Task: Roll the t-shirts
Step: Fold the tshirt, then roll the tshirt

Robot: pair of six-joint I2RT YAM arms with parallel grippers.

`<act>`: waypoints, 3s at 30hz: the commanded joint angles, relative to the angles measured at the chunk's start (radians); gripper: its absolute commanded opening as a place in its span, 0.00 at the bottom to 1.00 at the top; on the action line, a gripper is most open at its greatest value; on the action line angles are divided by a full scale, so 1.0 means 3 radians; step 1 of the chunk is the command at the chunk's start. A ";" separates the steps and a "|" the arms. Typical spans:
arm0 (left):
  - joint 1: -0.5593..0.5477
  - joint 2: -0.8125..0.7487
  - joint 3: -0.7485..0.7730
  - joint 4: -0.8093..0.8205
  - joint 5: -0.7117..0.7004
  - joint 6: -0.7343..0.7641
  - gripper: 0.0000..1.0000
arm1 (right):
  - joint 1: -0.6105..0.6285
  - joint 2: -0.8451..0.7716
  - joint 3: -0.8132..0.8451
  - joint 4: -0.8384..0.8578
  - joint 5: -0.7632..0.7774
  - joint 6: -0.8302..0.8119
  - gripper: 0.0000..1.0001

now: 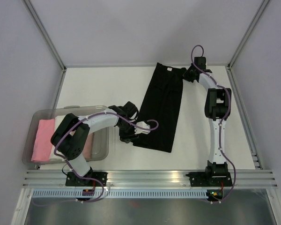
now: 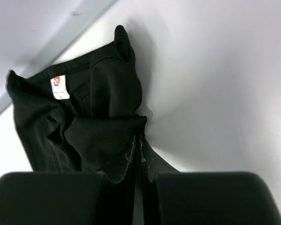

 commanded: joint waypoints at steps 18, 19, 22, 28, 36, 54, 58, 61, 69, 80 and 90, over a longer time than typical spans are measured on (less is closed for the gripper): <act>-0.0081 -0.0115 -0.0109 0.0048 0.0307 0.0081 0.54 | -0.0097 -0.0265 0.0201 -0.0142 -0.0118 -0.0246 0.32; -0.0050 -0.0172 -0.0125 0.0016 0.0328 0.0117 0.54 | -0.0138 -0.0363 0.0129 -0.0137 -0.0148 -0.0333 0.33; 0.0032 -0.0422 -0.0150 -0.0066 0.0338 0.0357 0.56 | -0.0179 -0.0867 -0.0335 -0.0096 -0.0143 -0.0639 0.38; 0.0099 -0.0725 -0.0242 -0.0097 0.0491 0.0971 0.57 | -0.0169 -0.2070 -0.1634 0.0113 -0.0521 -0.1299 0.43; 0.0094 -0.0945 -0.0713 0.0333 0.0926 0.1845 0.59 | 0.0566 -0.3465 -0.3536 -0.0013 -0.0885 -0.2656 0.49; -0.0029 -0.0802 -0.0933 0.0747 0.1090 0.2209 0.60 | 0.2295 -0.4803 -0.5220 -0.0372 -0.0748 -0.5140 0.58; -0.0034 -0.0766 -0.0938 0.0849 0.0998 0.2219 0.60 | 0.2377 -0.4679 -0.5271 -0.0275 -0.0670 -0.5262 0.57; -0.0034 -0.0715 -0.0984 0.0855 0.0972 0.2245 0.59 | 0.2377 -0.4557 -0.5291 -0.0244 -0.0650 -0.5380 0.57; -0.0039 -0.0643 -0.0984 0.0850 0.1054 0.2265 0.47 | 0.2387 -0.4265 -0.5332 -0.0055 -0.0599 -0.5513 0.37; -0.0034 -0.0551 -0.0810 0.0850 0.1029 0.1847 0.02 | 0.2331 -0.4306 -0.5128 -0.0167 -0.0823 -0.5294 0.08; 0.0124 -0.0490 -0.0319 0.0466 0.1315 0.1473 0.02 | 0.1820 -0.4296 -0.4903 -0.0239 -0.1360 -0.5069 0.00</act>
